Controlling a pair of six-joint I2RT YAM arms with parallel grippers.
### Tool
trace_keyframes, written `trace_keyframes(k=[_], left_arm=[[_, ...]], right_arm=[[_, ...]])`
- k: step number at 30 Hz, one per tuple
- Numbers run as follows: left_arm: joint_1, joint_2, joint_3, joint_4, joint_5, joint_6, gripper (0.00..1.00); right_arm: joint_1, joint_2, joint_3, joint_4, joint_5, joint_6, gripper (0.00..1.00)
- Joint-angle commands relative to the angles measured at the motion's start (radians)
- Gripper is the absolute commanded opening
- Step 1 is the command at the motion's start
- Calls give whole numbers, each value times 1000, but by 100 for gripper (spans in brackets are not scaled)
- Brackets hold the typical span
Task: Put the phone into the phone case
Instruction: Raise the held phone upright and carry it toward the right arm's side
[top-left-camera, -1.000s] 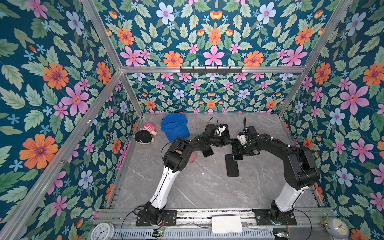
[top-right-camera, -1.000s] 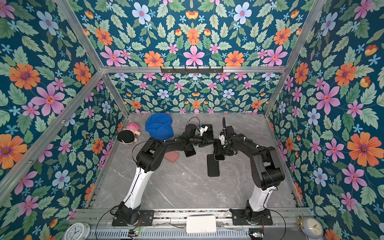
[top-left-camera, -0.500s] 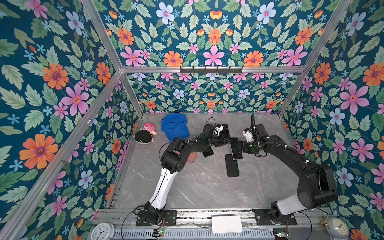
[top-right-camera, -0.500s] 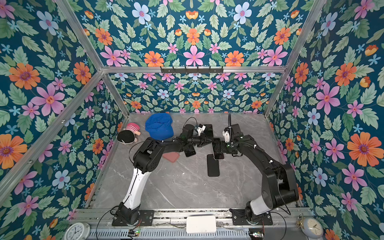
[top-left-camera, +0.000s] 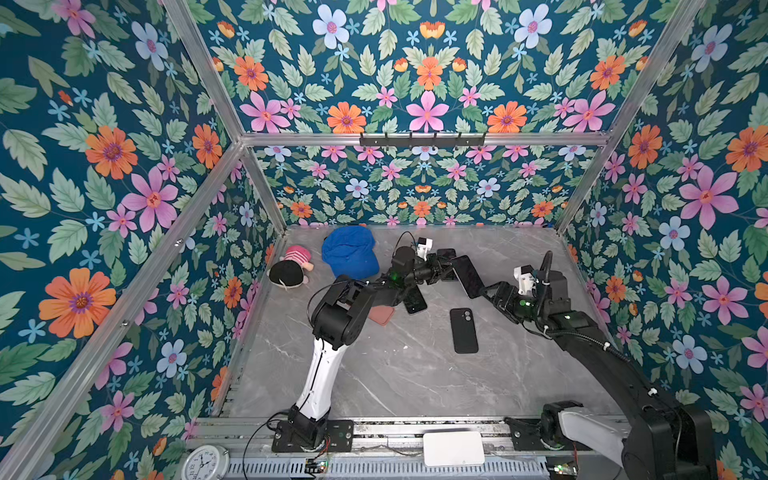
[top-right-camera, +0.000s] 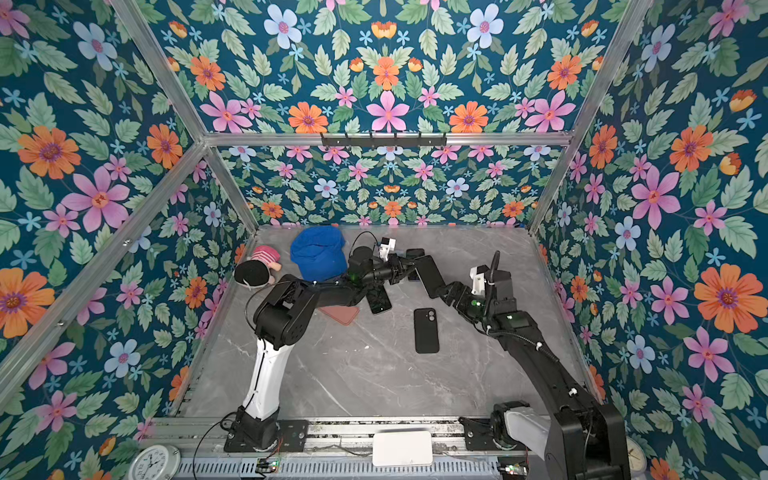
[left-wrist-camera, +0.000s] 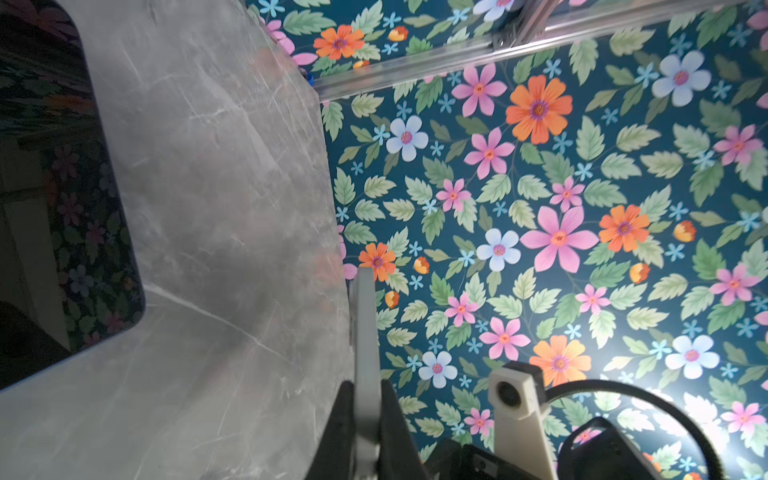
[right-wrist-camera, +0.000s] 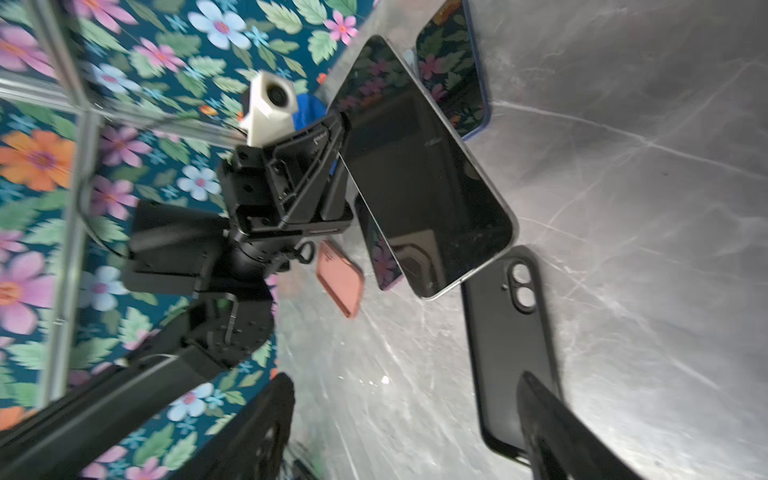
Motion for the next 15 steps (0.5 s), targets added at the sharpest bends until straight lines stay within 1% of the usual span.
trace_keyframes(k=[1,2,4,8,11,15], left_arm=[[-1,-21,-15,167,-31,-93,0],[0,-23,-20,182,-36,-102,0],[1,-24,-27,204,-43,-121,0],[1,-17,-39,254,-53,-160,0],[2,-5,-43,298,-55,-196,0],[1,-3,-47,323,-56,-214,0]], right_arm=[[-14,6,-88,390,-69,265,82],[-19,22,-114,481,-77,303,82],[-22,60,-144,603,-94,368,79],[-22,140,-179,811,-101,462,74],[-22,188,-188,900,-93,487,68],[-22,239,-191,962,-87,500,60]])
